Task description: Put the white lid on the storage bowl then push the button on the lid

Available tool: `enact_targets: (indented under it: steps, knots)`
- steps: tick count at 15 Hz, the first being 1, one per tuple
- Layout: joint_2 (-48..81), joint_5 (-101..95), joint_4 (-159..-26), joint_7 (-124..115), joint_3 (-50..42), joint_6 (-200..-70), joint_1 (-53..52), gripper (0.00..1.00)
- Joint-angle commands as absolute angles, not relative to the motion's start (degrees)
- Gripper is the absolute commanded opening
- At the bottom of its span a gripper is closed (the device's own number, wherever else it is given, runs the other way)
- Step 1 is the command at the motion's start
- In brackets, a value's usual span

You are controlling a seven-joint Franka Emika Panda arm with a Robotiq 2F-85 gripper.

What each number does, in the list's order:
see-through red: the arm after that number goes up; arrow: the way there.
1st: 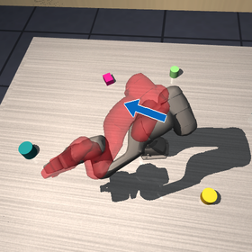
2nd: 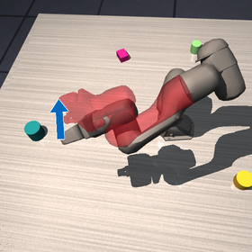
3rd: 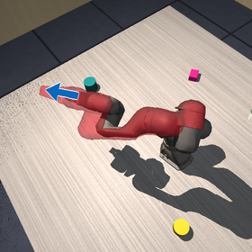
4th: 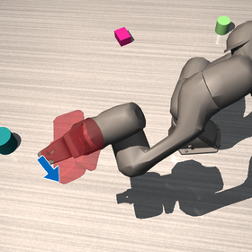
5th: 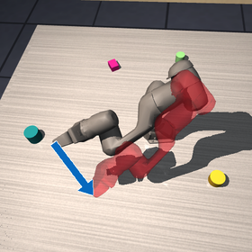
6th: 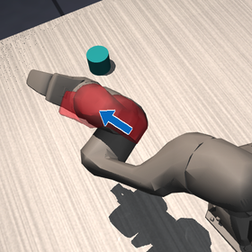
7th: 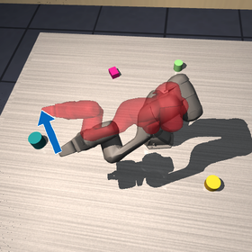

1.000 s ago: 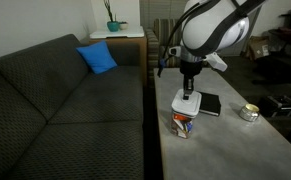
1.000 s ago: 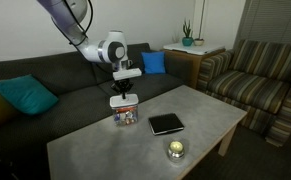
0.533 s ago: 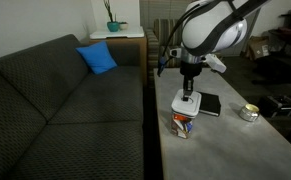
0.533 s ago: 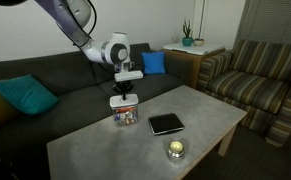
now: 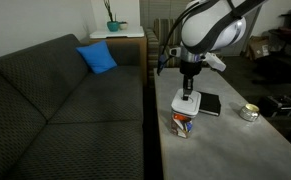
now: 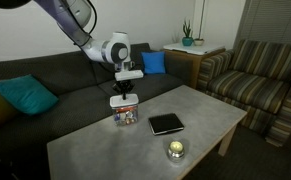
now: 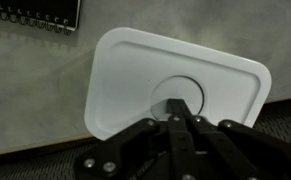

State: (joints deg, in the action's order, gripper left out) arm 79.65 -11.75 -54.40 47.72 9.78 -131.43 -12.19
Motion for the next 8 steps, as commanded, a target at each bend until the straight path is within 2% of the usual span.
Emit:
enact_targets:
  steps: [1,8]
  knots:
    - [75.83,-12.72,-58.34,50.16,9.99,-131.03,-11.79,0.0]
    - [71.66,-12.92,-60.91,54.4,10.19,-131.98,-11.41,0.0]
